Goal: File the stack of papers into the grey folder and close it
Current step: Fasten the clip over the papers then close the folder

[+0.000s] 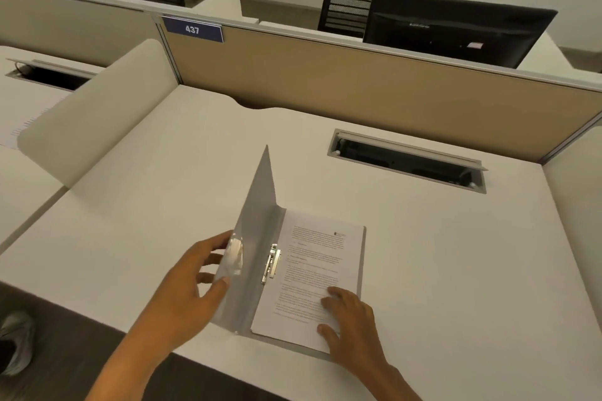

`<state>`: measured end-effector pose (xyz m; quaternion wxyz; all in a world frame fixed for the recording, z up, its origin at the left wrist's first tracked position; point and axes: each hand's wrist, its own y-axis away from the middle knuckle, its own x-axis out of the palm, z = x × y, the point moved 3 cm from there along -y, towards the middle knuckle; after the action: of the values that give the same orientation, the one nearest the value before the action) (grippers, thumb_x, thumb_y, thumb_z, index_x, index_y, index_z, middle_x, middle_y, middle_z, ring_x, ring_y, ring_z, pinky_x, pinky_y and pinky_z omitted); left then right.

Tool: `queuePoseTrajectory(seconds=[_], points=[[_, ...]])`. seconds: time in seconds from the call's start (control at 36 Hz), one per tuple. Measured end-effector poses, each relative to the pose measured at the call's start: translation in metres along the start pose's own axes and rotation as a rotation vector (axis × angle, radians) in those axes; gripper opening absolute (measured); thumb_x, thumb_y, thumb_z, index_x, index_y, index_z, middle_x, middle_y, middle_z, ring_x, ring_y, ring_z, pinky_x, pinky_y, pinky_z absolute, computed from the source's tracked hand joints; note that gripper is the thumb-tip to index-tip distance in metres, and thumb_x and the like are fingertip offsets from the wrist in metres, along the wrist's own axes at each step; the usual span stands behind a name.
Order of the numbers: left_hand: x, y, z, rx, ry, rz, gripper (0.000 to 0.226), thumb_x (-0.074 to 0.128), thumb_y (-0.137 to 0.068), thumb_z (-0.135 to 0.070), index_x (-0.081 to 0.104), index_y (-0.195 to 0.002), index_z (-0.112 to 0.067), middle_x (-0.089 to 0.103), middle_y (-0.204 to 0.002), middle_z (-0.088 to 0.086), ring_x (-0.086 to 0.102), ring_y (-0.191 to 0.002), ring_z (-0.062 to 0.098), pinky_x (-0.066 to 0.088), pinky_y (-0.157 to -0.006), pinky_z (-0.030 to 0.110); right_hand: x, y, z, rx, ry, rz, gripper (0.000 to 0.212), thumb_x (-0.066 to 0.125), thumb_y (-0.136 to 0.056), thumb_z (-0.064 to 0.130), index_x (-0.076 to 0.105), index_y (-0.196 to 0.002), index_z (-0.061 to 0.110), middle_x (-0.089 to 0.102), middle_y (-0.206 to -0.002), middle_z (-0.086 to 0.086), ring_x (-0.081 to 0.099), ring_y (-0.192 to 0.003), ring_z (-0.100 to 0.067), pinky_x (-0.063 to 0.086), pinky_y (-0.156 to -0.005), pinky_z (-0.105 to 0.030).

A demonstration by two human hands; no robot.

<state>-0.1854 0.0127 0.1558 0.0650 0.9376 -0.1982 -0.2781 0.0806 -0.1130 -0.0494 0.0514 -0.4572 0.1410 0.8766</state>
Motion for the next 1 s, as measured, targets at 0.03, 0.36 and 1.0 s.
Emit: queuePoseTrajectory(seconds=[0.03, 0.36, 1.0], points=[[0.008, 0.002, -0.003, 0.019, -0.005, 0.005, 0.062, 0.070, -0.094, -0.018, 0.044, -0.139, -0.053, 0.056, -0.129, -0.026, 0.060, -0.114, 0.004, 0.054, -0.079, 0.018, -0.002, 0.000, 0.000, -0.001, -0.022, -0.008, 0.051, 0.062, -0.089, 0.051, 0.054, -0.137, 0.037, 0.041, -0.152, 0.018, 0.038, -0.140, -0.012, 0.020, -0.115, -0.022], [0.102, 0.009, -0.021, 0.184, -0.086, 0.065, 0.065, 0.077, -0.088, -0.037, 0.040, -0.140, -0.049, 0.042, -0.137, -0.033, 0.045, -0.129, 0.000, 0.050, -0.093, 0.010, -0.081, 0.002, 0.033, 0.179, -0.759, -0.110, 0.021, 0.067, -0.098, 0.032, 0.068, -0.117, 0.039, 0.071, -0.115, 0.020, 0.067, -0.107, -0.003, 0.056, -0.082, -0.015], [0.246, 0.011, 0.029, 0.122, -0.582, 0.083, 0.086, 0.047, -0.086, -0.079, 0.023, -0.157, -0.036, 0.023, -0.162, -0.009, 0.026, -0.146, 0.015, 0.029, -0.116, 0.035, -0.070, 0.006, -0.035, 0.499, -0.940, -0.049, 0.055, 0.081, -0.086, 0.029, 0.059, -0.137, 0.023, 0.071, -0.112, 0.004, 0.071, -0.102, -0.019, 0.064, -0.083, -0.041]])
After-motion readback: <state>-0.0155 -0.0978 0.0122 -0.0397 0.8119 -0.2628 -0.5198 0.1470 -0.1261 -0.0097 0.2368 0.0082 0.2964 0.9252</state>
